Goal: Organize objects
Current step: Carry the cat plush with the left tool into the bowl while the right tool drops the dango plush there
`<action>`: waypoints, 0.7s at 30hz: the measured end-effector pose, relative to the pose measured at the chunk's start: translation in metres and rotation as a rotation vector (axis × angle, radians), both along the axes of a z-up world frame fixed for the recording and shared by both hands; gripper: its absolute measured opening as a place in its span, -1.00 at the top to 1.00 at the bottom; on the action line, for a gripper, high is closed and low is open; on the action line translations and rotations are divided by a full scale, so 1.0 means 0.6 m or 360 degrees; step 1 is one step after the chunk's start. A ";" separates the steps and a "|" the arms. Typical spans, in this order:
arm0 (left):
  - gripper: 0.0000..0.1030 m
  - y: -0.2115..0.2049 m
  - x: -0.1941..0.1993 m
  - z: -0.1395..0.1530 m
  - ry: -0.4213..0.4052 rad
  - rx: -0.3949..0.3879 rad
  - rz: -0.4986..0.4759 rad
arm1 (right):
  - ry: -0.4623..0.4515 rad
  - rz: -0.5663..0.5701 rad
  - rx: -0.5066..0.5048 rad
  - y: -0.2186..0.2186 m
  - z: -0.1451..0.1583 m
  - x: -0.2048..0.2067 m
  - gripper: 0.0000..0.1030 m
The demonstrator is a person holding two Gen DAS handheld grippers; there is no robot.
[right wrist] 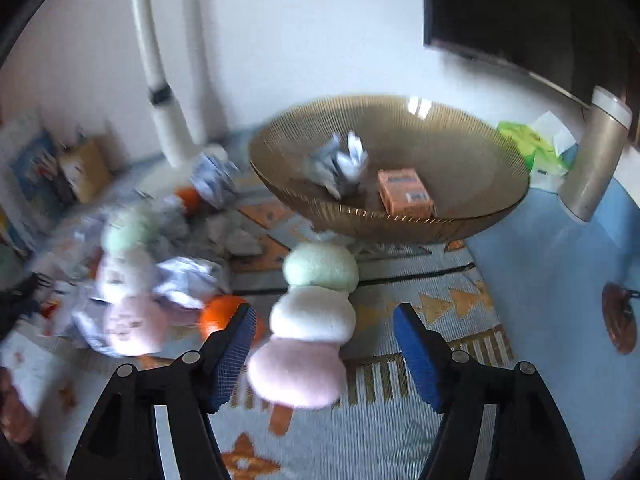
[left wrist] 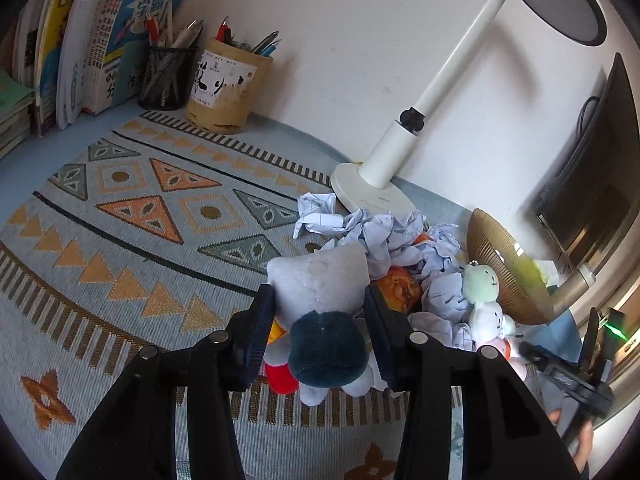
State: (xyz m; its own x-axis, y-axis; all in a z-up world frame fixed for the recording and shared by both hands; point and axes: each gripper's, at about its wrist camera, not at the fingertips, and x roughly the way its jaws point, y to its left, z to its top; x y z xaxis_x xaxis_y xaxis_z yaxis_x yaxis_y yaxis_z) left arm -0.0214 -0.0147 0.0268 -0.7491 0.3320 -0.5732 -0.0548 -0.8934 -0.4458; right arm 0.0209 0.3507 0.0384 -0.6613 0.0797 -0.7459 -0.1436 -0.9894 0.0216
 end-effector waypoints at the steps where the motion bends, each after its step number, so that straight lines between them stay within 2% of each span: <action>1: 0.18 0.001 0.000 0.000 0.0000 -0.0007 -0.0002 | -0.0042 -0.0009 0.0010 -0.001 -0.010 -0.010 -0.31; 3: 0.18 0.006 0.002 0.002 0.0009 -0.0030 -0.0019 | -0.0103 -0.0003 -0.0023 0.000 -0.033 -0.024 -0.10; 4: 0.18 0.010 0.003 0.004 0.0016 -0.0044 -0.0033 | -0.0119 0.0021 -0.0061 0.003 -0.039 -0.027 0.08; 5: 0.18 0.014 0.003 0.005 0.0024 -0.0063 -0.0047 | -0.0100 0.0038 -0.0072 0.002 -0.036 -0.025 0.12; 8: 0.18 0.022 0.002 0.006 0.0022 -0.0104 -0.0066 | -0.0048 0.0061 -0.0032 0.002 -0.023 -0.003 0.12; 12: 0.18 0.018 0.001 0.004 0.0014 -0.0084 -0.0066 | -0.0016 0.0171 -0.0066 0.011 -0.003 0.067 0.12; 18: 0.18 0.024 0.000 0.002 0.0002 -0.0111 -0.0077 | -0.0150 0.0218 -0.0143 0.024 -0.035 0.107 0.12; 20: 0.18 0.027 -0.002 0.001 -0.0007 -0.0128 -0.0088 | -0.0152 0.0199 -0.0250 0.040 -0.039 0.107 0.01; 21: 0.17 0.028 -0.002 0.001 -0.0011 -0.0135 -0.0094 | -0.0149 0.0181 -0.0317 0.049 -0.038 0.108 -0.25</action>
State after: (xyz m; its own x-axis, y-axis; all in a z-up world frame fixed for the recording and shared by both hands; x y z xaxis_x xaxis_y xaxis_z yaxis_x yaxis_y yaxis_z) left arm -0.0227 0.0023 0.0271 -0.7257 0.3257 -0.6061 -0.1058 -0.9232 -0.3694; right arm 0.0857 0.3802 0.0154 -0.5846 -0.1462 -0.7980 -0.0419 -0.9769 0.2097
